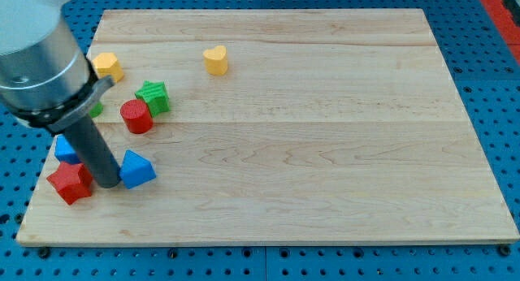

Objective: Slide the green star to the top right of the red circle

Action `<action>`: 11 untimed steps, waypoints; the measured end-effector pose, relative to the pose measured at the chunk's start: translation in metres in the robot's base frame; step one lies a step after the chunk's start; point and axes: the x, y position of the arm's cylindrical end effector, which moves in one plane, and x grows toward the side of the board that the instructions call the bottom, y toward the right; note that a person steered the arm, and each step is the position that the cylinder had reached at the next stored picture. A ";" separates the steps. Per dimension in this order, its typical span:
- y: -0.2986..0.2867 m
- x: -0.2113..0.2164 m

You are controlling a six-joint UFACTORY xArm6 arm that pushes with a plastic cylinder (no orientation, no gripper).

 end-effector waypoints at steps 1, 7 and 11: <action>-0.004 -0.029; 0.019 -0.129; 0.007 -0.210</action>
